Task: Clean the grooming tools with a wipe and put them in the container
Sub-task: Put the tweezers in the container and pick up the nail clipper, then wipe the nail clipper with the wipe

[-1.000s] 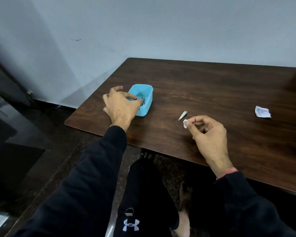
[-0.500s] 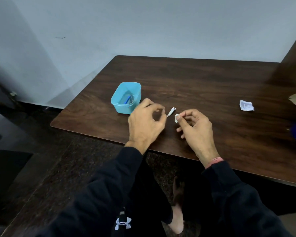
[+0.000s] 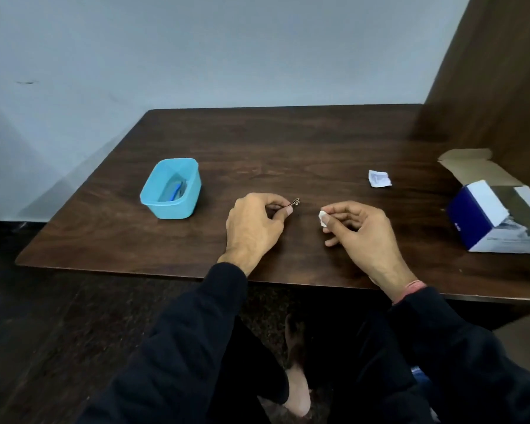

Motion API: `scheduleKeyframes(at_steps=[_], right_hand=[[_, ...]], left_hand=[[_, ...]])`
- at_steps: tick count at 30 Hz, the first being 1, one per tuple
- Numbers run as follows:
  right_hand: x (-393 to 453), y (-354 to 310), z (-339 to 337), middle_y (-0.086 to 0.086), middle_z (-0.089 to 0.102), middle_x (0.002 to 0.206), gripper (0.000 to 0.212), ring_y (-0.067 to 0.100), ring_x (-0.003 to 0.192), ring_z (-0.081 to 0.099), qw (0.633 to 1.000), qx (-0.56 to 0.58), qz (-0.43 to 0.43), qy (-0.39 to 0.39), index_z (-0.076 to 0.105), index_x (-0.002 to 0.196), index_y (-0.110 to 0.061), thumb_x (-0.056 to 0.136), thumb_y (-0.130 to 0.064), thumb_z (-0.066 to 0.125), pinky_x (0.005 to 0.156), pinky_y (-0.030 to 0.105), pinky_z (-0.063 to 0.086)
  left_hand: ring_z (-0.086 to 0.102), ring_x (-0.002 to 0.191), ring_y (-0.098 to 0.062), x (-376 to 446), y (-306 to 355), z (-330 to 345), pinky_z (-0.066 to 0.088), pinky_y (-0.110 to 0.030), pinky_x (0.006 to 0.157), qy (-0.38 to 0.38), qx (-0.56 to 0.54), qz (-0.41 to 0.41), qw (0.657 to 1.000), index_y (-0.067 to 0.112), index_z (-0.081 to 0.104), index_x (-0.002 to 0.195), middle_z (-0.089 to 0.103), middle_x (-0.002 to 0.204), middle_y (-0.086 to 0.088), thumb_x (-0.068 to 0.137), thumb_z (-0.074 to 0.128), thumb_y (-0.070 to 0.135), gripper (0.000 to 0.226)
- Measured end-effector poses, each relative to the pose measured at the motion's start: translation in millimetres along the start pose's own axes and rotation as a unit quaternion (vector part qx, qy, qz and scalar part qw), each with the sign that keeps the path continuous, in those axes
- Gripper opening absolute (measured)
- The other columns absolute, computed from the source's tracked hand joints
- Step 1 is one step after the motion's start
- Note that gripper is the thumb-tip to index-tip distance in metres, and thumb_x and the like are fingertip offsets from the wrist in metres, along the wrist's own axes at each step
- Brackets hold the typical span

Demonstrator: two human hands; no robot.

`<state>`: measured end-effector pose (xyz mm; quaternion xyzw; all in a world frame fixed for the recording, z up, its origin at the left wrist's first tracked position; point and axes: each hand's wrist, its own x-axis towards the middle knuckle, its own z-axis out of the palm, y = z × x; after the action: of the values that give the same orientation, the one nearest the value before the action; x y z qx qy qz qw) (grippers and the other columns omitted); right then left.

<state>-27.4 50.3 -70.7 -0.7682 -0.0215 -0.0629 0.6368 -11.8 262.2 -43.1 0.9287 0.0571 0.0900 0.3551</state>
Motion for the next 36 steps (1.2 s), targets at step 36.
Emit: scheduleKeyframes(at_steps=[36], right_hand=[[-2, -5, -8, 0.015, 0.08, 0.08, 0.016, 0.018, 0.065, 0.072, 0.991, -0.019, 0.002, -0.129, 0.084, 0.084, -0.014, 0.086, 0.002, 0.089, 0.07, 0.036, 0.063]], left_hand=[[0.067, 0.087, -0.026, -32, -1, 20, 0.055, -0.032, 0.084, 0.013, -0.313, 0.034, 0.949, 0.032, 0.075, 0.119, 0.084, 0.094, 0.014, 0.097, 0.087, 0.02, 0.028]])
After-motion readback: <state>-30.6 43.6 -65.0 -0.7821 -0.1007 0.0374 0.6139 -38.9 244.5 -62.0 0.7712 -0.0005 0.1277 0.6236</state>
